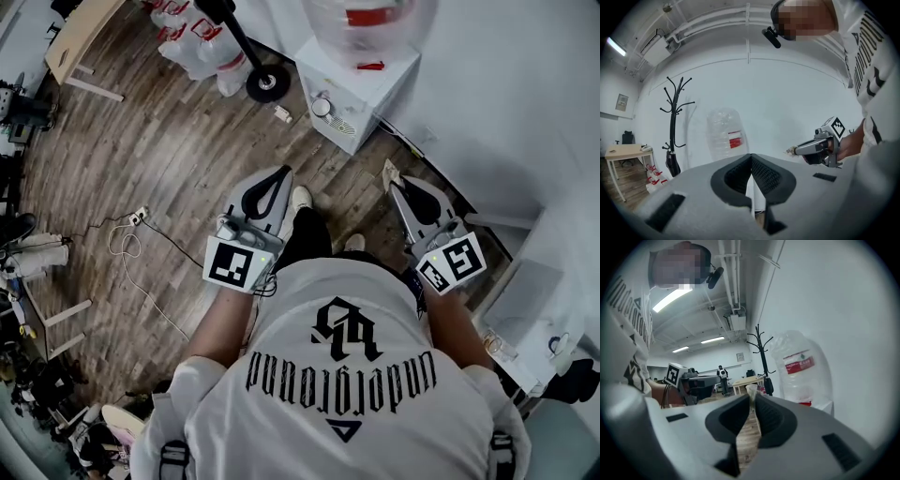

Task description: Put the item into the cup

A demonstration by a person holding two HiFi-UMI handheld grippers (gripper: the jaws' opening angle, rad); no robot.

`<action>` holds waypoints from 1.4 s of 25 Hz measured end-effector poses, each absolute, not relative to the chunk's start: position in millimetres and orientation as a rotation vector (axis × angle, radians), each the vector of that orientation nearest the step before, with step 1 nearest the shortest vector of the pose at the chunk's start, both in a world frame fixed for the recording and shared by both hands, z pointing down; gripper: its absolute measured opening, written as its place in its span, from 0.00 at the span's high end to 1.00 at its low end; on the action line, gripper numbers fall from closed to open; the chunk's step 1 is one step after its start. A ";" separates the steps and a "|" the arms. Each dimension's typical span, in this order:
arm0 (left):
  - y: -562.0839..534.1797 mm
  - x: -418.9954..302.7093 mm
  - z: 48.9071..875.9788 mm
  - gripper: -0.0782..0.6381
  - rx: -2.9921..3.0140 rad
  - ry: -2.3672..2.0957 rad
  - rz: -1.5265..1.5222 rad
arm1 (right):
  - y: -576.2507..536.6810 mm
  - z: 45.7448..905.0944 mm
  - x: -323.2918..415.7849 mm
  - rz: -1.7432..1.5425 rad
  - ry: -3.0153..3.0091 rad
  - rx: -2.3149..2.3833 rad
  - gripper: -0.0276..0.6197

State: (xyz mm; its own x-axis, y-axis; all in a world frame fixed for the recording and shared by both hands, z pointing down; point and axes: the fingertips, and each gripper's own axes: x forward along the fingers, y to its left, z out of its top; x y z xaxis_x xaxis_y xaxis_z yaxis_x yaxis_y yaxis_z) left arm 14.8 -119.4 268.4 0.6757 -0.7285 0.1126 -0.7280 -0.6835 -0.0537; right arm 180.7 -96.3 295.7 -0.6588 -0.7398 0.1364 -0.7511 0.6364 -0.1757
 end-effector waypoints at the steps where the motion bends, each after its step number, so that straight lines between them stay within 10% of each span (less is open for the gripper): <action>1: -128.7 12.4 274.1 0.88 -2.891 1.244 -0.203 | -105.9 302.1 176.0 0.354 -2.781 1.276 0.88; 35: -370.4 -44.2 635.3 0.88 -3.121 1.163 -0.526 | -375.2 728.5 57.4 0.757 -2.260 1.406 0.87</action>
